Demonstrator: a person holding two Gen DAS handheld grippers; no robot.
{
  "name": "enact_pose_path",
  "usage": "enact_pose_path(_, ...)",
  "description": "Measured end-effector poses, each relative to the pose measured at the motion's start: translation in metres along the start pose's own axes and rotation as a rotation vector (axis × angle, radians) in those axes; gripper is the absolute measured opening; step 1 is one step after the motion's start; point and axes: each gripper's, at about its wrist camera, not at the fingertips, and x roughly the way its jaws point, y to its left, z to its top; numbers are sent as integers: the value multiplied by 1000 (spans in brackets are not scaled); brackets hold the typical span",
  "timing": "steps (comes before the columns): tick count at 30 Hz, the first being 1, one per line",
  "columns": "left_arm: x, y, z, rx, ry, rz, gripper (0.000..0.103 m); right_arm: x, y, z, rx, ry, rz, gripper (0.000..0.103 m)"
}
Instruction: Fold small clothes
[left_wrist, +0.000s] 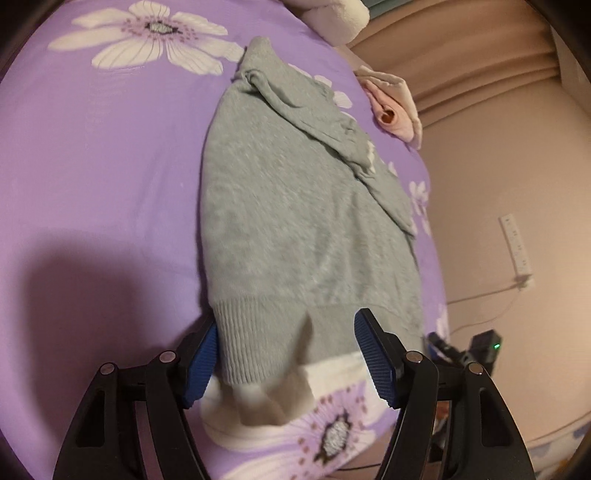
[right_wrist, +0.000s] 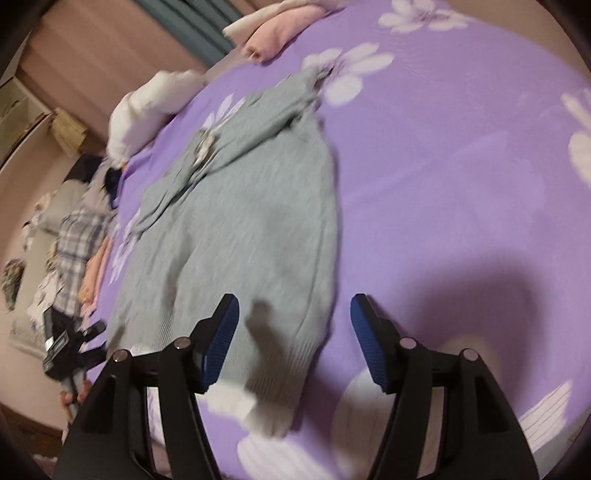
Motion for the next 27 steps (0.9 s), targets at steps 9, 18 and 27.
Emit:
enact_pose_path(9,15,-11,1,31,18,34,69,15,12,-1,-11,-19,40,70)
enact_pose_path(18,21,-16,2,37,24,18,69,21,20,7,-12,-17,-3,65)
enact_pose_path(27,15,-16,-8,33,44,-16,69,15,35,-20,-91,-30,-101,51)
